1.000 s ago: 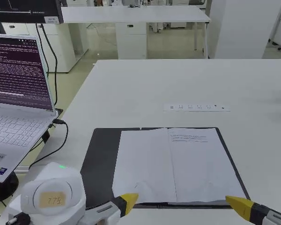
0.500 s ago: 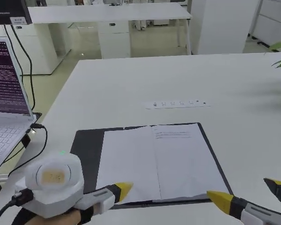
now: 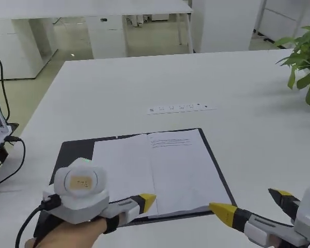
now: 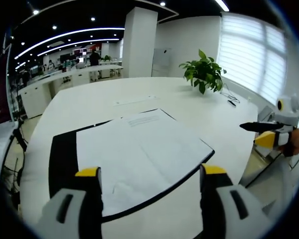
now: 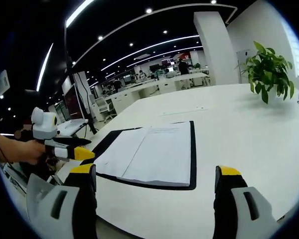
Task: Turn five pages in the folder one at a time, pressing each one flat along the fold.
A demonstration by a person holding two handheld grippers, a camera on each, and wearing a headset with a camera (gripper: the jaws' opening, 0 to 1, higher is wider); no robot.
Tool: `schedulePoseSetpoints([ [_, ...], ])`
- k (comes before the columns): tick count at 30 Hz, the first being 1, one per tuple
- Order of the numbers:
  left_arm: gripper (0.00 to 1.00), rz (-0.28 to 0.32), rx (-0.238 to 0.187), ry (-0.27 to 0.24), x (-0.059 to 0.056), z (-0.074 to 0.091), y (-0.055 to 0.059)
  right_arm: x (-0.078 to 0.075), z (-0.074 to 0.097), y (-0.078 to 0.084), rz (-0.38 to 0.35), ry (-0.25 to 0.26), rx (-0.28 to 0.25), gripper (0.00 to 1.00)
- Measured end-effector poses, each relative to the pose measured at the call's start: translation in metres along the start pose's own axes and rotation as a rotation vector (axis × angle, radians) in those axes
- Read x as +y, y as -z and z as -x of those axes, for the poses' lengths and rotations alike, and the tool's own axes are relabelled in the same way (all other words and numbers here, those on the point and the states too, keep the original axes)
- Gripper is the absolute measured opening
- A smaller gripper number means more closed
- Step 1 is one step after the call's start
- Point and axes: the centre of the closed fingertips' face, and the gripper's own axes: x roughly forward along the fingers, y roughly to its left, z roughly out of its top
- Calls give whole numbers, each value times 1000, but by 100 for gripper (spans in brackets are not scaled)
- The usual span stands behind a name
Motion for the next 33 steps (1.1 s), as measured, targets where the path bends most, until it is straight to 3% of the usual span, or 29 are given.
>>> schedulePoseSetpoints([
  [5, 78, 0, 17, 46, -20, -27, 5, -7, 0, 4, -15, 5, 7, 98],
  [19, 76, -72, -31, 154, -83, -94, 6, -19, -3, 14, -54, 6, 13, 96],
  [28, 73, -86, -27, 167, -102, -123, 15, -24, -5, 16, -80, 20, 11, 95],
  [33, 70, -108, -55, 168, -108, -133, 13, -28, -6, 17, -92, 25, 11, 94],
])
